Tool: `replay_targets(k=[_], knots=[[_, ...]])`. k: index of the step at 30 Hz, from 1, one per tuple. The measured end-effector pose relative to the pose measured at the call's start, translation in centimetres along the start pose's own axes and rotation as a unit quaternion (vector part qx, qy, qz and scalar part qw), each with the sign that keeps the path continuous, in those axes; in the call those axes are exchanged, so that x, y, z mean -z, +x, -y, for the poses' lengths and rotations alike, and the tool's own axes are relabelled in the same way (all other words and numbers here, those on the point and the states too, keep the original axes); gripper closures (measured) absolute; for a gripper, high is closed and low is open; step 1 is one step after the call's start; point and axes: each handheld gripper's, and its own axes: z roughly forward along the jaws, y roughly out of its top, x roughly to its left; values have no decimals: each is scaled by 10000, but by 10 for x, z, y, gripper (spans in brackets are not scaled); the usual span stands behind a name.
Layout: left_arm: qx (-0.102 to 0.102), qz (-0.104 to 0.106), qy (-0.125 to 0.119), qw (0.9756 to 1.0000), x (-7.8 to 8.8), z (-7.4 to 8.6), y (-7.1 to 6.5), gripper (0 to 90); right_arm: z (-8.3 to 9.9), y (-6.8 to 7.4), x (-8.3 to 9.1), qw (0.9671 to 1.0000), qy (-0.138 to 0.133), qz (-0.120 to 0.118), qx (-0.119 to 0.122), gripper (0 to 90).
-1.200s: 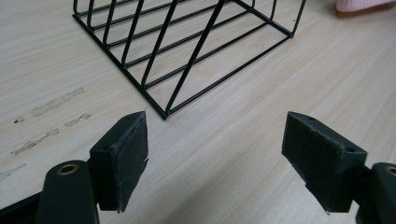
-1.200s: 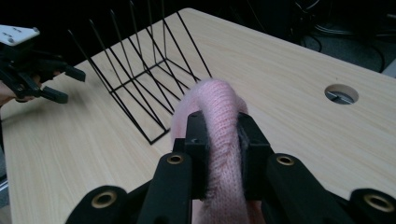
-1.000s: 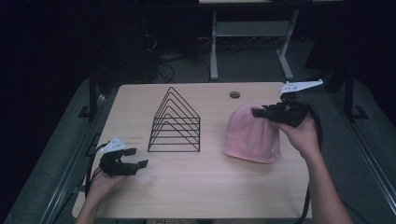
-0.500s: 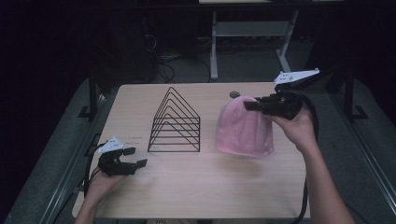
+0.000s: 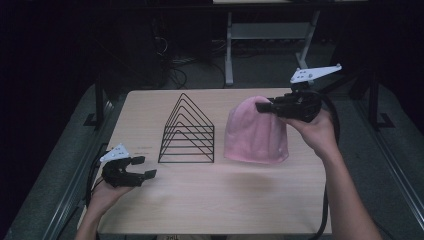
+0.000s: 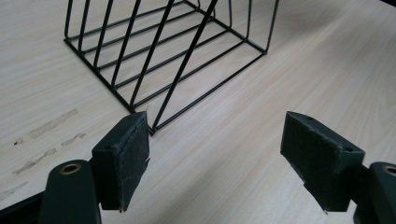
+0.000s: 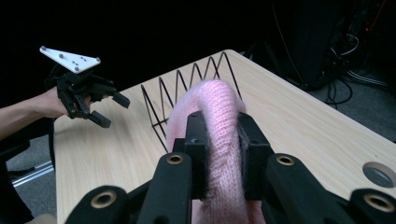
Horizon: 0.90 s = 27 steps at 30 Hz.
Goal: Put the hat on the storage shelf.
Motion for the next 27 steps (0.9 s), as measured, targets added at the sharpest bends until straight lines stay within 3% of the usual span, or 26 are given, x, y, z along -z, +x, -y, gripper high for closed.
replay_targets(k=[10,27], knots=[[-166,104,-37,9998,19,-12,-1,238,-25,14,-1,9996,-85,-112,229,771],[-557,362,-132,9977,25,-47,-12,262,-58,30,-14,9986,-138,-242,453,772]])
